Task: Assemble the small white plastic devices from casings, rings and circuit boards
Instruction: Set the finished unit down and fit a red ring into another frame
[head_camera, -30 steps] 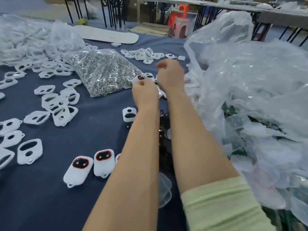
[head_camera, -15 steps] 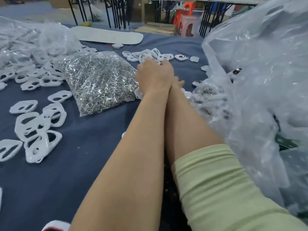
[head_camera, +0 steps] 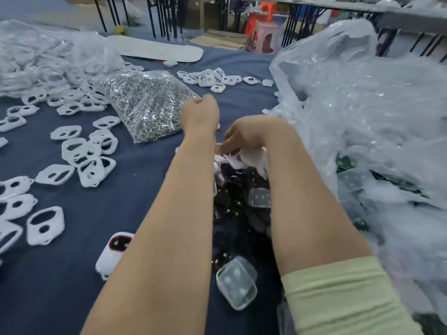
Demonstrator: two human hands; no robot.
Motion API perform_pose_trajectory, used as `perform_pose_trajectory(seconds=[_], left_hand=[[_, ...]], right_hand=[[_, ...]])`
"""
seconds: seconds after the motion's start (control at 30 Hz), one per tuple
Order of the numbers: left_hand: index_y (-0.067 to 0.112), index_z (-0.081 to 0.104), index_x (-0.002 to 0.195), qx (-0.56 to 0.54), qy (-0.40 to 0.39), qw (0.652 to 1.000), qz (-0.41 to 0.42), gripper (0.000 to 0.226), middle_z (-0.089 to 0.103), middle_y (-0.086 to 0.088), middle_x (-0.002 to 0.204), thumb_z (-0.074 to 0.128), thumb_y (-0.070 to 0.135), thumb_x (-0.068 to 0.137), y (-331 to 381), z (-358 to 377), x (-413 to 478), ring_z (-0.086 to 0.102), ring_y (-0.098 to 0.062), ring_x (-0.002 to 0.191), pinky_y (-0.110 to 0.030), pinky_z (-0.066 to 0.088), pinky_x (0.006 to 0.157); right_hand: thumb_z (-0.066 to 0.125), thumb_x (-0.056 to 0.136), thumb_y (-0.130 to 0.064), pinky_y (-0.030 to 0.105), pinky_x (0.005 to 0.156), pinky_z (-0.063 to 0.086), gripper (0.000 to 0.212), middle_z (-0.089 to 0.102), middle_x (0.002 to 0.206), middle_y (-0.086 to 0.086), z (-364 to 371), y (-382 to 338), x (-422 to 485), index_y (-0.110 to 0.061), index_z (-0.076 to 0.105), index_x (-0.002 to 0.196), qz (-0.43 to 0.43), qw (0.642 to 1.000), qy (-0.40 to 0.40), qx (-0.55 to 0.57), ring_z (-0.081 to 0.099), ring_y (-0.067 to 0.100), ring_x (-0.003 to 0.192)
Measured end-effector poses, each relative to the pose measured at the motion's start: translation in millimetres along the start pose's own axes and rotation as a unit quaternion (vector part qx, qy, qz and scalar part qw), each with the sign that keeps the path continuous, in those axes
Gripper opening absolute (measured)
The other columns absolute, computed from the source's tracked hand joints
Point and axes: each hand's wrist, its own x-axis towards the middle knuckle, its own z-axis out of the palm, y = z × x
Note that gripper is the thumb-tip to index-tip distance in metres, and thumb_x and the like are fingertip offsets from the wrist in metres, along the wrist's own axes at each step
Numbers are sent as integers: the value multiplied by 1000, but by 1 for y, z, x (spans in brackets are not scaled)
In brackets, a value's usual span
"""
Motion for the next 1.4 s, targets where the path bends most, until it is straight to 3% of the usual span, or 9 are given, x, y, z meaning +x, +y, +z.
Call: perform_pose_trajectory(seconds=[0.07,0.2,0.3,0.43,0.57,0.67,0.97,1.2,1.4], left_hand=[[15,39,64,-32,4,999,3,31,52,2,46,41,11,94,0,-8,-7,47,-9,43,-23,38,47],[10,42,69,18,18,999,21,24,47,-5,70,39,10,93,-13,-19,-14,45,-25,62,-30,34,51],[-13,54,112,163,-24,986,16,34,55,-33,120,41,9,90,-27,-21,-15,48,-49,117,-51,45,90],[12,54,127,428,-49,903,7,39,45,-14,139,47,22,90,-42,-26,-15,32,-36,134,-53,21,113],[14,49,134,485,-51,872,35,48,30,-12,146,59,21,87,-54,-31,-14,21,-34,138,-51,21,113],[10,48,132,471,-34,879,65,46,27,-13,144,58,11,86,-56,-34,-15,24,-33,133,-42,35,103],[16,49,130,506,-20,861,51,46,38,-12,138,64,25,87,-58,-38,-18,30,-35,129,-40,30,102],[8,62,116,317,24,934,165,26,53,-14,128,51,8,93,-50,-51,-22,58,-30,109,-32,43,88],[13,59,99,50,-42,987,149,11,67,-7,99,59,5,90,-29,-47,-59,65,-18,90,-33,53,90]], right_hand=[[60,85,-54,31,75,51,36,70,86,-2,-1,6,-21,-20,69,84,-5,1000,-5,10,58,19,73],[58,93,-22,33,93,51,24,68,111,11,2,1,-23,-9,68,110,16,989,117,94,65,28,101],[51,92,-8,30,91,44,32,62,124,12,18,-16,-11,-9,62,122,6,990,138,33,57,30,114],[54,90,-16,35,96,43,37,57,130,11,40,-25,0,-12,57,127,1,998,50,-42,54,29,118],[64,83,-20,28,67,47,11,66,90,7,41,-19,-6,-11,68,88,6,999,41,-10,61,25,87],[67,82,-23,25,46,33,32,51,56,0,40,-18,-11,-13,51,57,31,999,17,23,46,17,51],[70,80,-27,26,61,39,22,53,74,7,43,-20,-17,-9,58,85,37,989,100,100,49,22,73],[57,92,-27,31,51,35,46,35,53,5,42,-28,-30,-11,35,55,39,926,210,312,34,20,53],[58,93,-21,48,86,53,33,61,91,26,38,-18,-74,10,66,99,9,896,249,367,54,29,79]])
